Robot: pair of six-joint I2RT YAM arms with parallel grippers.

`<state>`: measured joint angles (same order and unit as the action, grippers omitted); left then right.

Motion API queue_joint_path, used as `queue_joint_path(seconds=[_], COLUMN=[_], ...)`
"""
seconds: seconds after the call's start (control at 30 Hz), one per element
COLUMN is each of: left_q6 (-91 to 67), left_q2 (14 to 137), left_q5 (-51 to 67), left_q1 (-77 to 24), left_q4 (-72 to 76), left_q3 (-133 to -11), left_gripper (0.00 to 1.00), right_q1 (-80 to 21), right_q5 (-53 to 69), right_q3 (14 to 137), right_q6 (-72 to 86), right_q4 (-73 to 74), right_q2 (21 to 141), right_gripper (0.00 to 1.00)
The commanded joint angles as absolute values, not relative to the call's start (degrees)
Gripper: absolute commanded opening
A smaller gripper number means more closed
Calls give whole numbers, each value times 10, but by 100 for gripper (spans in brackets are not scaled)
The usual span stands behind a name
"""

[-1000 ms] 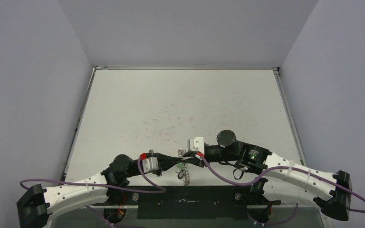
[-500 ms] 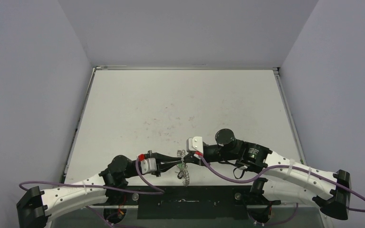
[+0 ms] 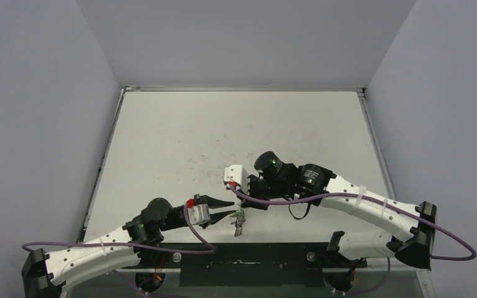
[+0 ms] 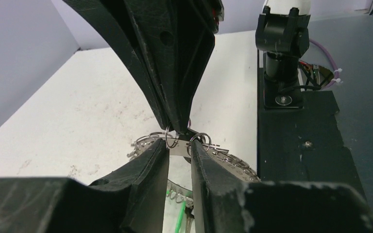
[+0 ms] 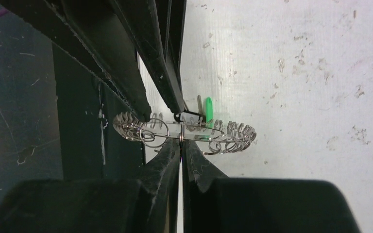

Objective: Put the keys on the keyring
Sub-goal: Adjust the key on the keyring.

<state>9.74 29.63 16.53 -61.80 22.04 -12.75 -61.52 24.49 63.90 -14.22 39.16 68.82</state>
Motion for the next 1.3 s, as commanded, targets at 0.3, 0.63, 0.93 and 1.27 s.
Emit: queue_joint_path(seconds=[0.3, 0.63, 0.93, 1.27], left_q6=[127, 136, 126, 120], left_q2=[372, 374, 403, 411], left_q5=[172, 176, 215, 220], left_q1=[-620, -620, -620, -620], left_q4=[139, 148, 192, 215], left_q3=[-209, -207, -204, -203], left_gripper=[23, 17, 17, 17], right_q1=[-614, -614, -616, -619], right_q5=[285, 292, 296, 297], right_q3=[737, 727, 726, 723], right_q6=[-110, -108, -105, -106], right_q4=[473, 457, 453, 451], right_q2=[762, 755, 764, 765], right_gripper=[0, 0, 0, 0])
